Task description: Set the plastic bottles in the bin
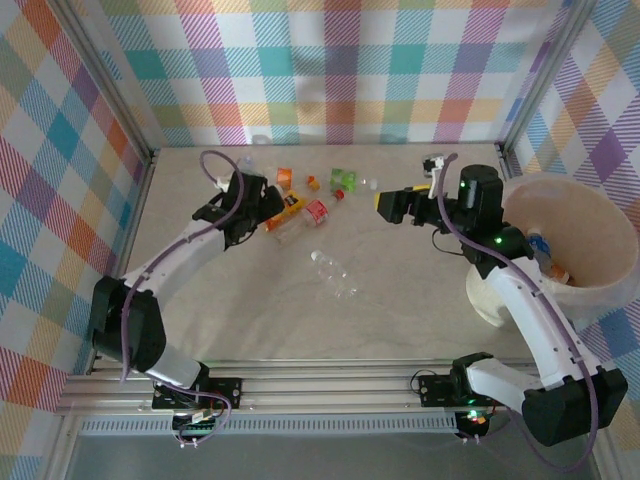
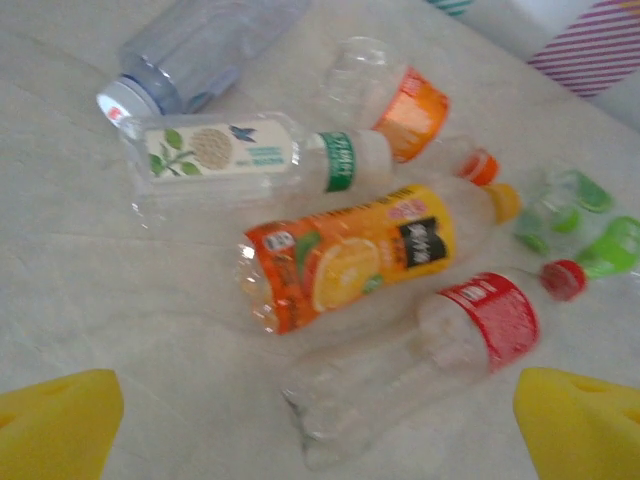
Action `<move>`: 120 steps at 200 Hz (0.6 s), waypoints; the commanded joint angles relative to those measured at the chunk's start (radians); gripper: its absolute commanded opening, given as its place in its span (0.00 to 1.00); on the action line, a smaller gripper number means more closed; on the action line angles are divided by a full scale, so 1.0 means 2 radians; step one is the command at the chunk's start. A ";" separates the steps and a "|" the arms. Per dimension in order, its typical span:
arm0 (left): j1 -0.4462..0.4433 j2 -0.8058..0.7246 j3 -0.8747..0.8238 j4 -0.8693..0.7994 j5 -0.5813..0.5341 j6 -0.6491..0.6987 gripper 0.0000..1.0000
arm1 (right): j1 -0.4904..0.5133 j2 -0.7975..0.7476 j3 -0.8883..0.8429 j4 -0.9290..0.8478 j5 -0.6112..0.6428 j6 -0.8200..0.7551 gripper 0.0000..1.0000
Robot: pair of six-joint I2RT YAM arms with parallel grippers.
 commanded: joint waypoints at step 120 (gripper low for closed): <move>0.153 0.359 0.422 -0.166 0.123 0.221 1.00 | 0.016 -0.012 -0.010 -0.019 0.051 -0.023 1.00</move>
